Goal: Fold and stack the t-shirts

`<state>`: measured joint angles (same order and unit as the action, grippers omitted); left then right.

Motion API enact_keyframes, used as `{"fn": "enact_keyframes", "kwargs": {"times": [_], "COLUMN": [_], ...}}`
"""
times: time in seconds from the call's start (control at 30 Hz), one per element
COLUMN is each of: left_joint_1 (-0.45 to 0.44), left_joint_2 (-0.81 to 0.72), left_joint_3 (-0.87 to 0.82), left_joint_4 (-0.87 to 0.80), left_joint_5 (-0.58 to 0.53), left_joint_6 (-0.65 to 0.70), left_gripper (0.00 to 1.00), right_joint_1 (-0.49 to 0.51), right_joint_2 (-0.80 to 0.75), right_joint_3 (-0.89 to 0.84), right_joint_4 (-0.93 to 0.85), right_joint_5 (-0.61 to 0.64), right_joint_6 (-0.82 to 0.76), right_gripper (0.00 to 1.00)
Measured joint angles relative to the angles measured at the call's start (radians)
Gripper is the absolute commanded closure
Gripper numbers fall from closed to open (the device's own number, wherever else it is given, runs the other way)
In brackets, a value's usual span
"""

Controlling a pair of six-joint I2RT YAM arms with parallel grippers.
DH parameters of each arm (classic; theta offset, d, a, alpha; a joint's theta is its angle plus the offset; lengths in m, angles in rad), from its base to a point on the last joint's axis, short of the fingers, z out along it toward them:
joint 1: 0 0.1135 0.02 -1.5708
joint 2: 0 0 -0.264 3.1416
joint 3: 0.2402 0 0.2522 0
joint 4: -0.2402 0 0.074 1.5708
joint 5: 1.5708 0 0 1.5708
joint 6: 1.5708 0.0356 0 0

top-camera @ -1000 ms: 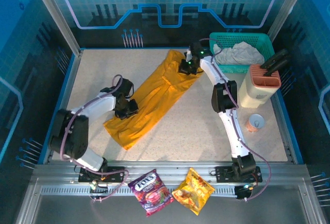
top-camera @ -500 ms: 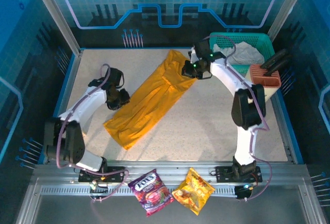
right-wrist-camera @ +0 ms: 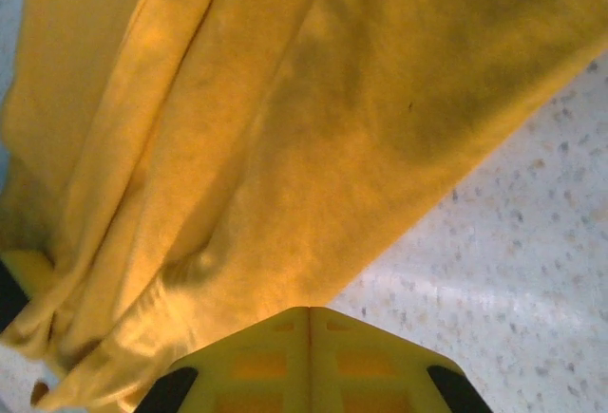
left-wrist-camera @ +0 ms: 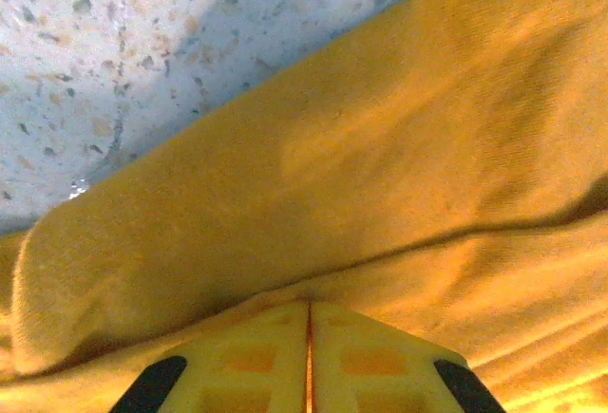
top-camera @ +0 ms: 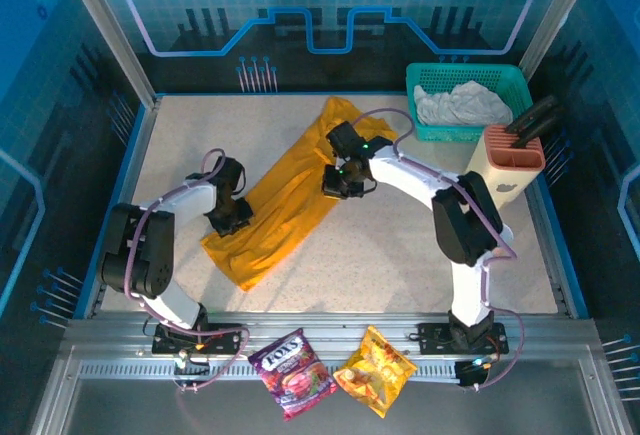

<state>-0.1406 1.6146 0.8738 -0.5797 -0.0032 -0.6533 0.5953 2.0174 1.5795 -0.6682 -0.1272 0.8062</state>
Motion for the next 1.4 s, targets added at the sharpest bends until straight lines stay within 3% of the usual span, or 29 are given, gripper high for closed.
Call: {"fn": "enact_keyframes", "kwargs": {"times": [0.17,0.57,1.0,1.23,1.4], "left_joint_1": [-0.037,-0.286,-0.580,-0.635,-0.644], "left_joint_2": [-0.061,-0.142,-0.029,0.013,-0.006], "left_joint_3": [-0.077,-0.187,-0.141,-0.077,0.012], "left_joint_4": [0.066,0.182,0.400,0.370,0.171], "left_joint_5": [-0.005,0.000,0.043,0.056,0.008], "left_joint_6": [-0.031,-0.214,-0.468,-0.502,-0.467], "left_gripper": [0.91,0.91,0.92,0.81,0.66], "right_joint_1": [-0.048,-0.149,-0.254,-0.299,-0.300], "right_joint_2": [0.216,0.353,0.659,0.659,0.559], "right_joint_3": [0.118,0.380,0.945,0.943,0.776], "right_joint_4": [-0.005,-0.155,-0.401,-0.443,-0.402], "right_joint_5": [-0.010,0.023,-0.034,-0.075,-0.093], "right_joint_6": [0.006,-0.071,-0.277,-0.385,-0.473], "right_gripper": [1.00,1.00,1.00,1.00,0.96]}}
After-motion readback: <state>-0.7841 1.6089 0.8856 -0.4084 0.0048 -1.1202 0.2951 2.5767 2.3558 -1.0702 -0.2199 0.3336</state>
